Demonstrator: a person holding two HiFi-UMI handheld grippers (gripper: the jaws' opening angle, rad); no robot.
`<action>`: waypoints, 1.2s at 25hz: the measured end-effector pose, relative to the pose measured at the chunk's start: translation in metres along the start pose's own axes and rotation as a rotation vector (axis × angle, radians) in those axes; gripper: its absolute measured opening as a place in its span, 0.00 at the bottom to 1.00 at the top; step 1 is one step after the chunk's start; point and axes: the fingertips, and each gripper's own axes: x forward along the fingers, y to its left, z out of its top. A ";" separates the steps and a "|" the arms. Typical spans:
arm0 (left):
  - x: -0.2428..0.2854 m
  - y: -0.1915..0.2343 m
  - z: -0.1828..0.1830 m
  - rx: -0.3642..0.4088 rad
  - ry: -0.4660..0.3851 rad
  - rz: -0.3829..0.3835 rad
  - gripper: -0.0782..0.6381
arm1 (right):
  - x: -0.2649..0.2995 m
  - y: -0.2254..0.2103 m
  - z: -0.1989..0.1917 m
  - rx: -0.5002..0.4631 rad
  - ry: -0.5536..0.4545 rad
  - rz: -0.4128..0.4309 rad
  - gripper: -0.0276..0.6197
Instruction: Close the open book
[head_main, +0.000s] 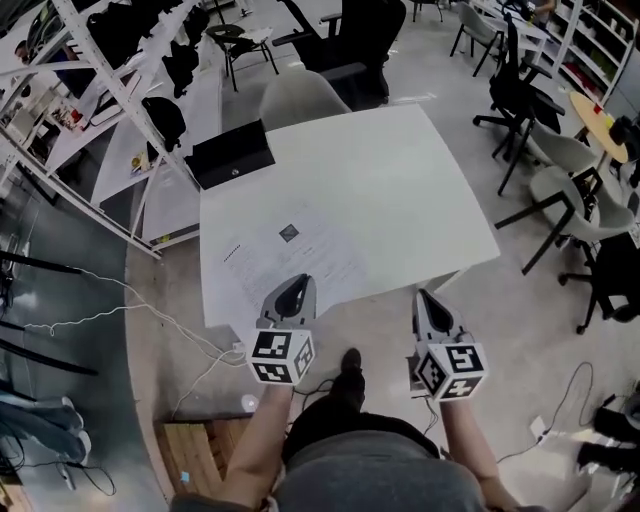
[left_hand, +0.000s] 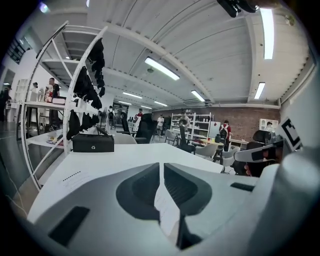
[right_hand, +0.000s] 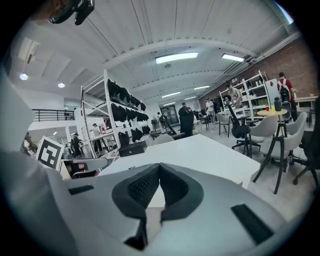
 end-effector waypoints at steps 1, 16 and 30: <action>0.004 0.006 0.002 -0.002 0.001 0.005 0.13 | 0.008 0.002 0.002 -0.003 0.004 0.005 0.05; 0.012 0.071 0.009 -0.062 -0.027 0.159 0.23 | 0.097 0.048 0.021 -0.075 0.050 0.172 0.05; -0.046 0.114 0.004 -0.186 -0.039 0.539 0.28 | 0.144 0.078 0.030 -0.158 0.160 0.456 0.05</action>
